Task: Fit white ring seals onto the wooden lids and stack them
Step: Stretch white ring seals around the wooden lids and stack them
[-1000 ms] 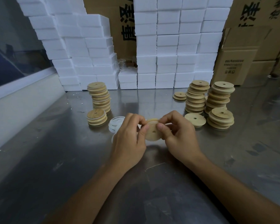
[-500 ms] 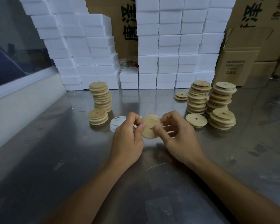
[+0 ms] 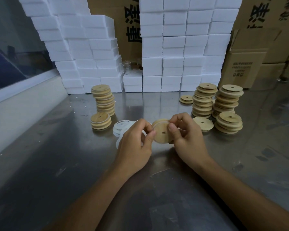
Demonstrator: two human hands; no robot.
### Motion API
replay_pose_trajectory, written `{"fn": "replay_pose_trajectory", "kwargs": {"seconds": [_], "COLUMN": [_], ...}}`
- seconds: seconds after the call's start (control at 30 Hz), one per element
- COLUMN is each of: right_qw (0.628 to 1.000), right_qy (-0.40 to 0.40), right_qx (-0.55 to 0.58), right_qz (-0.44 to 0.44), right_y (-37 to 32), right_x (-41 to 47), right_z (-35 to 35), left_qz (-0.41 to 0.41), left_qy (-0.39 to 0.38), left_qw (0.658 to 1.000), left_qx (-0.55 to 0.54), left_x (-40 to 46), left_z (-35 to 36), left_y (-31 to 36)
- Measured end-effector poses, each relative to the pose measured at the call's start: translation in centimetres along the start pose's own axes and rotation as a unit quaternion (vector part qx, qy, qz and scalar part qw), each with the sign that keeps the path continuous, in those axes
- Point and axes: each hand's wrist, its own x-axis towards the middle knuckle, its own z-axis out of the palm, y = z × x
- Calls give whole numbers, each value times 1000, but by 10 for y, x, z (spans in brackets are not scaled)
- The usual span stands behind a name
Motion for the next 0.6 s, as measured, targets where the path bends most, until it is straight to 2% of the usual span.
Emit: {"fn": "replay_pose_trajectory", "kwargs": {"seconds": [0.13,0.23,0.47,0.6], "right_qw": [991,985,987,988], "right_qy": [33,34,22,22], "right_qx": [96,130,82,57], "right_qz": [84,107,136,145], "right_y": [-2,-2,0,2], "right_x": [0,0,0,1], "right_z": [-1,0,3,2], "left_qz": [-8,-33,-188,-219], "left_qy": [-5,-1,-6,61], "left_qw": [1000,999,971,959], "left_qx": [10,4,-147,-170], "left_x": [0,0,7,10], "left_z": [1,1,-2,-11], "left_y": [2,2,2,-3]}}
